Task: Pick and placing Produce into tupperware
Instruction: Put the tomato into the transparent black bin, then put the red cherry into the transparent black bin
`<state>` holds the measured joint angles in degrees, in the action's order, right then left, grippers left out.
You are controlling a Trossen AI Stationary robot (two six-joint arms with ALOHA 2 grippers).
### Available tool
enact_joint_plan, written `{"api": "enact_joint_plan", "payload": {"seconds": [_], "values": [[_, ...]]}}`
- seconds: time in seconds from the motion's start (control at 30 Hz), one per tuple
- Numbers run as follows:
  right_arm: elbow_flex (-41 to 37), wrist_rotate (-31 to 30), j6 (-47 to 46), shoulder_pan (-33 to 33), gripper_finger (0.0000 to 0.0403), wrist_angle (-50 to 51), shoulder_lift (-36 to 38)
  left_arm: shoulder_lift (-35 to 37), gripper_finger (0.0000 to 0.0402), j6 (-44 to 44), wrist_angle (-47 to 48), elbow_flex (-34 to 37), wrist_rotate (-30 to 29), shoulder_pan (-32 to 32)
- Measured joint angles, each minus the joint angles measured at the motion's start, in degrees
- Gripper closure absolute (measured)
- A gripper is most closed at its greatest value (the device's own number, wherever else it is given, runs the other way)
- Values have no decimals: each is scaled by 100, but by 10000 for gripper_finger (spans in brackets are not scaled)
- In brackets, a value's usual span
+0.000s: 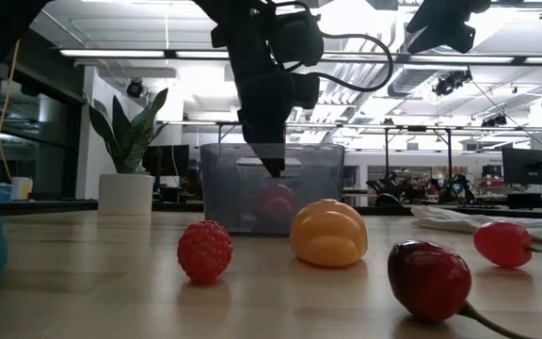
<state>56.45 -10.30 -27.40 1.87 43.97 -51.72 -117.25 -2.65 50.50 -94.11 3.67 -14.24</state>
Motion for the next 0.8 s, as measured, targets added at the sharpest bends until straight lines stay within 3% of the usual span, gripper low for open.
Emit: {"api": "enact_joint_plan", "payload": {"seconds": [0.3,0.6,0.8], "values": [[0,-18,0,0,222,-2,0,0,157,6,128,0,238,0],[0,-21,1,2,222,0,0,78,219,-4,432,-21,433,0],[-2,-54,37,0,222,18,-2,132,255,-108,891,-638,465,0]]}}
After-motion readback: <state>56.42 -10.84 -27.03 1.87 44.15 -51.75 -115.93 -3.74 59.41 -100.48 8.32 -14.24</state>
